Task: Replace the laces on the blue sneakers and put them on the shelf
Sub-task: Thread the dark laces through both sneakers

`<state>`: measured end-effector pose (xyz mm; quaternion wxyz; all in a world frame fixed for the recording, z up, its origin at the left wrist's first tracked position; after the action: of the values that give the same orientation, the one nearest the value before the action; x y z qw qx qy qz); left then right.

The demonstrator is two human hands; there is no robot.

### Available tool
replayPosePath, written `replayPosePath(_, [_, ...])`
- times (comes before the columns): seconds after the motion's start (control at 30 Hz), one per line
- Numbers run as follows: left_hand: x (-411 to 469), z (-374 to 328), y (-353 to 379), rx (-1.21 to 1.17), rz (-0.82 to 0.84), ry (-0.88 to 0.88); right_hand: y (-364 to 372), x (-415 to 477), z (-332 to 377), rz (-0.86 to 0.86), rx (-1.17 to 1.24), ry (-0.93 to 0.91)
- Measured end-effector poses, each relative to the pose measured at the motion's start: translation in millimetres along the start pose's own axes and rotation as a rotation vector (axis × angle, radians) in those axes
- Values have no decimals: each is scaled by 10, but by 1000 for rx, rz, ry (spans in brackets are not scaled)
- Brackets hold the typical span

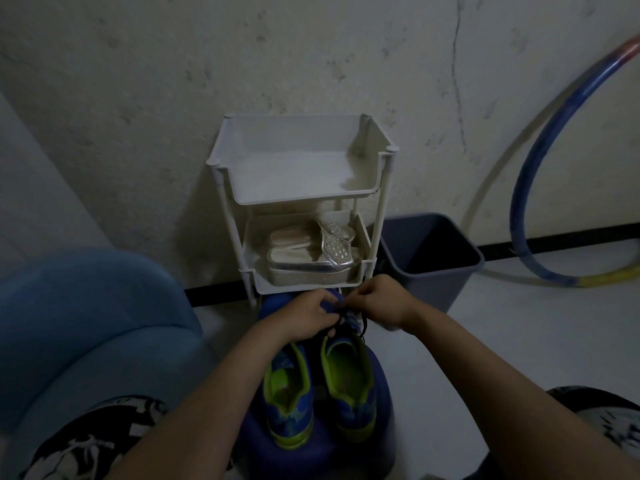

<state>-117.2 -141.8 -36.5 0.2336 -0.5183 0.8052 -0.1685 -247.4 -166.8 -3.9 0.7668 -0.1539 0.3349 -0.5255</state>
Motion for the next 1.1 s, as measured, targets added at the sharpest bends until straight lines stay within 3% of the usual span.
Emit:
replayPosePath(0.1, [-36, -4, 51, -131, 35, -3, 40, -35, 15, 27, 29, -8])
replayPosePath(0.33, [-100, -146, -197, -295, -356, 148, 11, -16, -56, -28, 232, 79])
replayPosePath(0.43, [-136, -18, -265, -642, -440, 20, 43, -2, -146, -29, 333, 165])
replayPosePath(0.5, [-146, 85, -197, -838, -376, -90, -21, 40, -325, -113, 351, 277])
replayPosePath(0.57, [-192, 170, -152, -761, -300, -211, -106, 77, -495, -202, 232, 360])
replayPosePath(0.63, [-245, 262, -206, -516, -283, -291, -138, 123, -559, -218, -40, 347])
replayPosePath(0.77, [-157, 300, -364, 184, -147, -139, 16, 147, -567, -100, -344, 290])
replayPosePath(0.93, [-188, 245, -203, 347, 80, 30, 69, 88, -414, -17, -462, 161])
replayPosePath(1.1, [-207, 320, -280, 412, 133, -6, 118, 113, -559, 9, -682, 207])
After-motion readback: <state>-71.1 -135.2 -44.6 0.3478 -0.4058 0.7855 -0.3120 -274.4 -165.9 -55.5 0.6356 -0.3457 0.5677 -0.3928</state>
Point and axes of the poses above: each hand's wrist, its own x-axis towards the middle knuckle, its own y-axis out of the palm, z = x × y, the point moved 9 cm from there along x, towards the middle knuckle, and after that the axes turned 10 degrees about y, right-handed, at the moved point
